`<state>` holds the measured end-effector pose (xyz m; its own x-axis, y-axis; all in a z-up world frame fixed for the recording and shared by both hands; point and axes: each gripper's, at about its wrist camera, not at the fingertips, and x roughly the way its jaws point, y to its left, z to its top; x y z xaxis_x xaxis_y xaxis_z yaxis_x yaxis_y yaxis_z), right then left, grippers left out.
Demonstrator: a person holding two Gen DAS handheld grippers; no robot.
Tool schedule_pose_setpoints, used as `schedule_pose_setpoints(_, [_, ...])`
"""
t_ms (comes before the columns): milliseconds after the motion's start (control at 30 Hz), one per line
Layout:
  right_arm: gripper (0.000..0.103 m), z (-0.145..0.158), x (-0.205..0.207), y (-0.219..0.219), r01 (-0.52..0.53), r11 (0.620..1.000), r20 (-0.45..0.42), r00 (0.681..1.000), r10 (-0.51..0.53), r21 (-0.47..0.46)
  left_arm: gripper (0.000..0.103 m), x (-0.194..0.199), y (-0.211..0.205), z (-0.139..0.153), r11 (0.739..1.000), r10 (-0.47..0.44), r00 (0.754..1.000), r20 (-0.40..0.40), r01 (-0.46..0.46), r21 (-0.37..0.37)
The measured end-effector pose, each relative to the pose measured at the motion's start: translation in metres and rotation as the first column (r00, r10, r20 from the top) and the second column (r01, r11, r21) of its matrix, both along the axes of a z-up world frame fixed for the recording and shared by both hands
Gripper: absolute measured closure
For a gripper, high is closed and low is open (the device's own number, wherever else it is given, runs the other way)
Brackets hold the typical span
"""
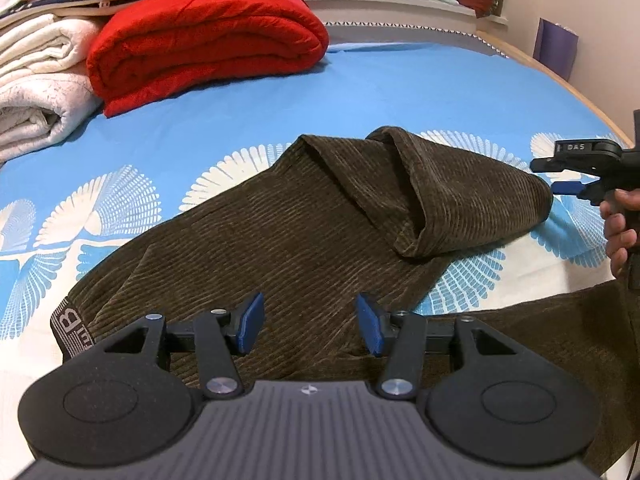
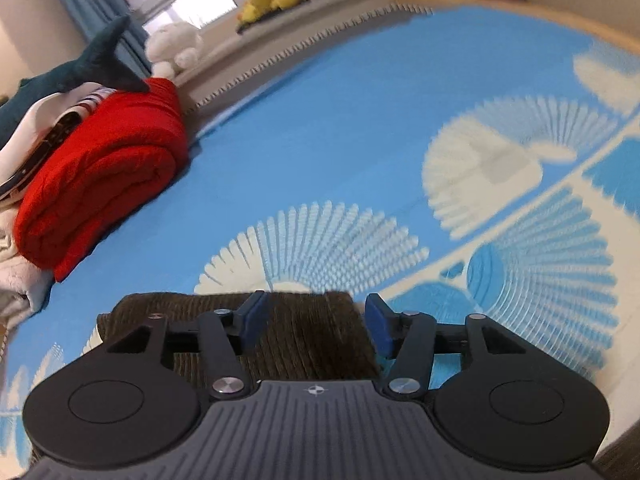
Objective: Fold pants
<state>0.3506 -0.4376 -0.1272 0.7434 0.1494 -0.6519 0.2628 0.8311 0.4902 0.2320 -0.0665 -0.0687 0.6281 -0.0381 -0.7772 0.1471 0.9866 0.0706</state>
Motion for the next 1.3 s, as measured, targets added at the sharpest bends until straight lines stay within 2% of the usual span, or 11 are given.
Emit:
schedule_pose_setpoints(100, [0.052,-0.001,0.004,0.01,-0.026,0.998,-0.016,1.0,0.025,-0.052,0.046,0.0,0.002,0.0,1.0,0.005,1.0,-0.004,-0.005,-0.001])
schedule_pose_setpoints(167, [0.102,0.005,0.002,0.016,-0.049,0.993,-0.005,0.999,0.049,-0.106,0.046,0.001,0.004,0.002,1.0,0.011,1.0,-0.002,-0.011,-0.011])
schedule_pose_setpoints(367, [0.103,0.046,-0.025,0.052,-0.345,0.89,0.088,0.918,0.386,-0.298,0.046,0.0,0.01,0.005,0.999,0.02,1.0,-0.004,-0.02,-0.029])
schedule_pose_setpoints(500, [0.1,0.037,-0.025,0.026,-0.162,0.938,0.059,0.98,0.188,-0.306,0.045,-0.003,0.012,0.007,0.999,0.03,0.999,-0.014,-0.031,-0.041])
schedule_pose_setpoints(667, [0.043,0.01,-0.015,-0.01,-0.035,0.997,0.037,0.999,0.037,-0.064,0.045,-0.009,0.012,0.008,1.0,0.016,1.0,-0.012,-0.017,-0.022])
schedule_pose_setpoints(833, [0.044,-0.013,-0.001,-0.001,-0.014,1.0,-0.013,1.0,0.014,-0.02,0.045,-0.006,0.02,0.012,0.998,0.047,0.999,-0.015,-0.047,-0.029])
schedule_pose_setpoints(933, [0.088,-0.007,0.0,0.012,-0.042,0.996,0.013,0.999,0.043,-0.079,0.045,-0.007,0.023,0.017,0.999,0.044,0.999,-0.005,-0.044,-0.031])
schedule_pose_setpoints(1000, [0.095,0.019,-0.006,0.031,-0.113,0.976,0.093,0.987,0.132,-0.187,0.045,-0.007,0.025,0.02,0.998,0.042,0.999,-0.001,-0.042,-0.038])
schedule_pose_setpoints(1100, [0.096,0.076,-0.038,0.073,-0.373,0.864,0.248,0.85,0.464,-0.337,0.045,-0.005,0.03,0.021,0.997,0.053,0.999,-0.007,-0.053,-0.047])
schedule_pose_setpoints(1233, [0.097,0.075,-0.083,0.124,-0.815,0.523,0.116,0.511,0.852,-0.251,0.045,-0.005,0.033,0.025,0.995,0.064,0.998,-0.009,-0.064,-0.07])
schedule_pose_setpoints(1300, [0.096,0.043,-0.091,0.143,-0.85,0.463,-0.06,0.491,0.869,-0.252,0.045,-0.007,0.031,0.028,0.995,0.062,0.998,-0.009,-0.062,-0.077])
